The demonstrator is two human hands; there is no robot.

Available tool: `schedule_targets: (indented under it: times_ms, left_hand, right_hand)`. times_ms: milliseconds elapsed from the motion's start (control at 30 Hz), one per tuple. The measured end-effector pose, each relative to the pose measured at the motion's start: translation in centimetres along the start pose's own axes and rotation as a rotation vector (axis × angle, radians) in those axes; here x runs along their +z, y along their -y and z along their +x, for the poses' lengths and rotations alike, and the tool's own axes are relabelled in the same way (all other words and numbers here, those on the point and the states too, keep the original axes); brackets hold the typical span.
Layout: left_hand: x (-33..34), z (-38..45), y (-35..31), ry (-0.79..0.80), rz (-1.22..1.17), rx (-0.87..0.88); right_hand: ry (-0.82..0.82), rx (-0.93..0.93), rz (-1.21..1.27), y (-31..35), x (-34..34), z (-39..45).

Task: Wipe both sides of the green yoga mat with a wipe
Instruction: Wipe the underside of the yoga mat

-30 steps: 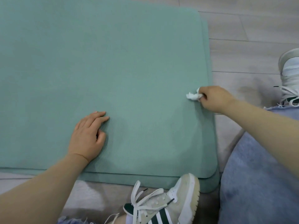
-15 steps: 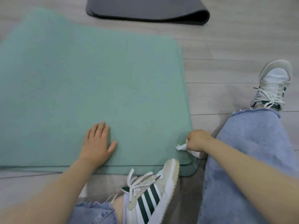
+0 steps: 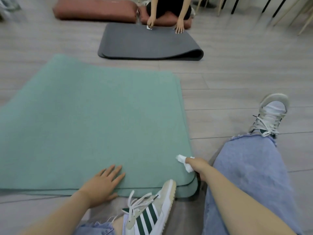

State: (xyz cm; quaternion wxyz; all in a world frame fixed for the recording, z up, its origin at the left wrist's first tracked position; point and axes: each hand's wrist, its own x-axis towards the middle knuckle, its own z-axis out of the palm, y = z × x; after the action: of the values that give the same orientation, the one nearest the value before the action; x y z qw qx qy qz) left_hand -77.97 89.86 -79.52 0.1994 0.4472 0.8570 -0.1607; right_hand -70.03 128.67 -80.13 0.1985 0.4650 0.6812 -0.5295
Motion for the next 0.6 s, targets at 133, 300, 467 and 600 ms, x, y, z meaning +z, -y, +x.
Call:
schedule_targets:
  times_ms: [133,300,467,600]
  left_hand:
    - [-2.1,0.7,-1.4,0.017,0.016,0.008]
    - [-5.2,2.2,-1.7,0.027,-0.079,-0.184]
    - [-6.4,1.2,-0.2,-0.048,-0.269,-0.371]
    - [-7.8,-0.3,-1.5,-0.144,-0.491,-0.431]
  right_hand:
    - [-0.113,-0.097,0.063,2.4,0.1,-3.2]
    - [-0.112,-0.294,0.217,8.1,-0.5,-5.9]
    - [0.117,-0.348,0.241,10.7,-1.8,-7.5]
    - [0.209,-0.393,0.296,9.9,-1.6,-10.3]
